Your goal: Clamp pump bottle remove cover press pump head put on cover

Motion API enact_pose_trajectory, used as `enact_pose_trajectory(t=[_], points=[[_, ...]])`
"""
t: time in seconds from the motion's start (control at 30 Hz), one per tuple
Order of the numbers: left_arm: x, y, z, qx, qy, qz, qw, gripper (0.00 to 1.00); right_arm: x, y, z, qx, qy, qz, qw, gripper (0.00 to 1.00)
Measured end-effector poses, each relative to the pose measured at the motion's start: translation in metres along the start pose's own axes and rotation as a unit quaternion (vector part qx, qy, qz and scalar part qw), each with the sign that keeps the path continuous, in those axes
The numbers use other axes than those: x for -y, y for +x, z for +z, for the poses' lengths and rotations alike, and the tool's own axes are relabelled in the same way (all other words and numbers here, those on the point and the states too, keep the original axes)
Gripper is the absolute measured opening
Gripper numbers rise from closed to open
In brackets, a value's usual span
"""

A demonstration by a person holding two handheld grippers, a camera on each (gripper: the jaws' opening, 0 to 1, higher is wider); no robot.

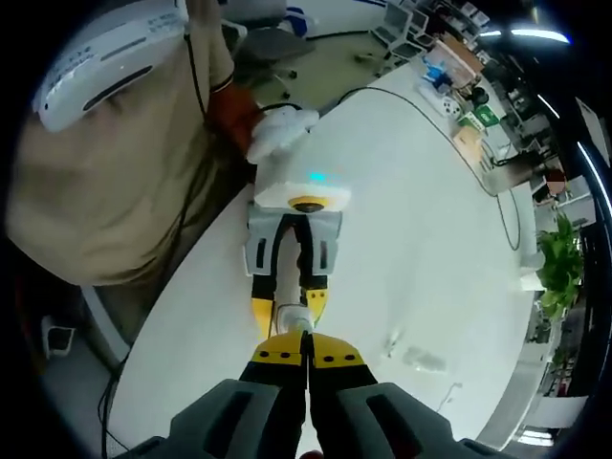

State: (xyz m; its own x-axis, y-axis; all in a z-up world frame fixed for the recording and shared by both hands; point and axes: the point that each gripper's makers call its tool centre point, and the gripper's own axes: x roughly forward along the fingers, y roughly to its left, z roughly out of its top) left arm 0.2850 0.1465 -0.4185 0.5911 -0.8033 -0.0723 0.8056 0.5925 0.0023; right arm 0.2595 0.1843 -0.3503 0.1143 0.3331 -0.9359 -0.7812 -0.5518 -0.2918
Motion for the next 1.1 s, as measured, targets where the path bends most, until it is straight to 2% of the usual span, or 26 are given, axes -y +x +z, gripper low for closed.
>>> enact_pose_trajectory(t=[0.53, 1.1], points=[[0.0010, 0.0001, -0.0002, -0.001, -0.002, -0.002, 1.0000, 0.14, 0.0000, 0.0007, 0.0001, -0.006, -0.009, 0.012, 0.9999, 0.00], [0.0018, 0.0003, 0.0004, 0.000, -0.001, -0.005, 1.0000, 0.14, -0.0012, -0.0003, 0.0002, -0.005, -0.024, 0.003, 0.9997, 0.00]])
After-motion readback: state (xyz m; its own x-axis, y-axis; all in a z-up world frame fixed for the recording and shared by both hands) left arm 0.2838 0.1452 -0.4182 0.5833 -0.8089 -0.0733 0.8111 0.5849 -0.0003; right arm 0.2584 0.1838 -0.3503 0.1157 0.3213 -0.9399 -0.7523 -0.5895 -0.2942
